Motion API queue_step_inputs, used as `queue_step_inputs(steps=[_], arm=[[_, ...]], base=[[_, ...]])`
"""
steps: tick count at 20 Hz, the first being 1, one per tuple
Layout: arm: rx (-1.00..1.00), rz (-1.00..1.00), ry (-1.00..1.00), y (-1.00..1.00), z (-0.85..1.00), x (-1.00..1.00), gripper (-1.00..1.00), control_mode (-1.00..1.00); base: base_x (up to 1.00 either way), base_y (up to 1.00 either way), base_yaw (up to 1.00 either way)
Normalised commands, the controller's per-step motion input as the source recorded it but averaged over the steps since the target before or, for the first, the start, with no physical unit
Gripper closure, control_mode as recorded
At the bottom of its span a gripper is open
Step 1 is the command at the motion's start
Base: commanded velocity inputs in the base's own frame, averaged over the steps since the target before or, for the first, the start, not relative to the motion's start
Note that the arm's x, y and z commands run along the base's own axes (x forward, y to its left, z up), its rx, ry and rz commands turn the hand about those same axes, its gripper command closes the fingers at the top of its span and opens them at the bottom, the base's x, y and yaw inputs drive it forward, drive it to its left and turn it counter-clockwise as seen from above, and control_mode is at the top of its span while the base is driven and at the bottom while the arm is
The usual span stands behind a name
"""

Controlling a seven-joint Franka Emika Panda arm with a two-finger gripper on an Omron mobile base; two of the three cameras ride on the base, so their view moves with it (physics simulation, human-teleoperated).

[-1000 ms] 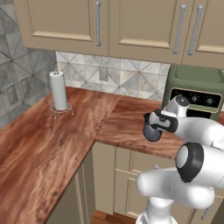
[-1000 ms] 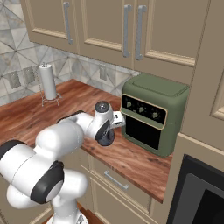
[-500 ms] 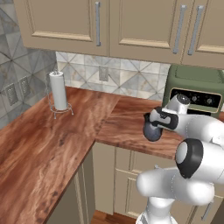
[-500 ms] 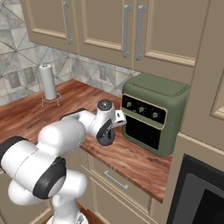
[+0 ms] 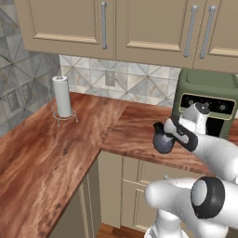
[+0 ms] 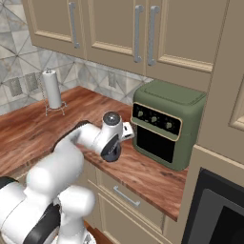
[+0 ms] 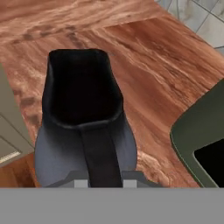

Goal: Move the croissant and beet from the top shelf to the second highest shelf to make space. Then, place the pitcher from the counter on the cleared top shelf.

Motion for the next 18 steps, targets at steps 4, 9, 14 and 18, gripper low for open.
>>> queue_step_inputs(steps=[4,9,14,18], arm=[[0.00,-0.01,-0.03,0.26,0.88,-0.97,1.00,-1.00],[0.04,-0.14,-0.09,0.39,0.84,-0.86,1.00,-1.00],[0.13,-0.20,-0.15,0.46,0.69,-0.82,1.00,-1.00],[0.17,-0.19,-0.02,0.38,0.90,-0.54,1.00,-1.00]], base=[[0.00,0.00,0.00],[0.00,0.00,0.00],[0.00,0.00,0.00],[0.00,0.00,0.00]])
